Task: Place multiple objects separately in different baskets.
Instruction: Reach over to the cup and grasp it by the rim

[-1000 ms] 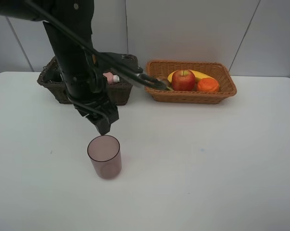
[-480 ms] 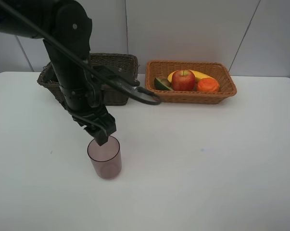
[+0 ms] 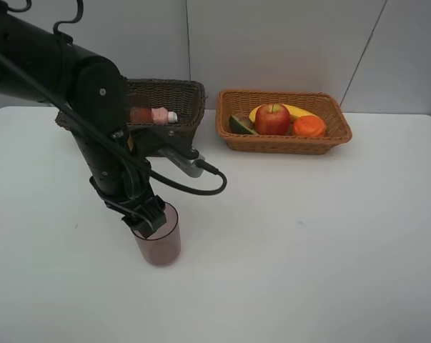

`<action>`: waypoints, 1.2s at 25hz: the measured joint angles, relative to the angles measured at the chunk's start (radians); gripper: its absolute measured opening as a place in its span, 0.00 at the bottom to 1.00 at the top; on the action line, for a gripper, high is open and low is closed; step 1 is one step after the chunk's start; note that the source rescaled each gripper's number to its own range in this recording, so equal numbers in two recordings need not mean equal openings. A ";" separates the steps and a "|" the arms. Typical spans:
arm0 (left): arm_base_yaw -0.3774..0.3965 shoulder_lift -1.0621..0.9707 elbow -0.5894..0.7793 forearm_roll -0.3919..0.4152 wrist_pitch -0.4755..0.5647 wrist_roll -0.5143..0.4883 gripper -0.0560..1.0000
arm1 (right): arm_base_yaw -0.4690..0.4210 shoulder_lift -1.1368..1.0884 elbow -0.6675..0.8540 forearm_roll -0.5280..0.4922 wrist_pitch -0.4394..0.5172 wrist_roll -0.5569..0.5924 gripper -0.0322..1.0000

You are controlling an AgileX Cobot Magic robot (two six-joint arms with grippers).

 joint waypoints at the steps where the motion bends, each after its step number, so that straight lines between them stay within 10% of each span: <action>1: 0.000 0.001 0.007 0.000 -0.011 0.000 0.89 | 0.000 0.000 0.000 0.000 0.000 0.000 0.98; 19: 0.000 0.056 0.011 -0.017 -0.060 0.000 0.86 | 0.000 0.000 0.000 0.000 0.000 0.000 0.98; 30: 0.000 0.056 0.011 -0.023 -0.060 0.000 0.08 | 0.000 0.000 0.000 0.000 0.000 0.000 0.98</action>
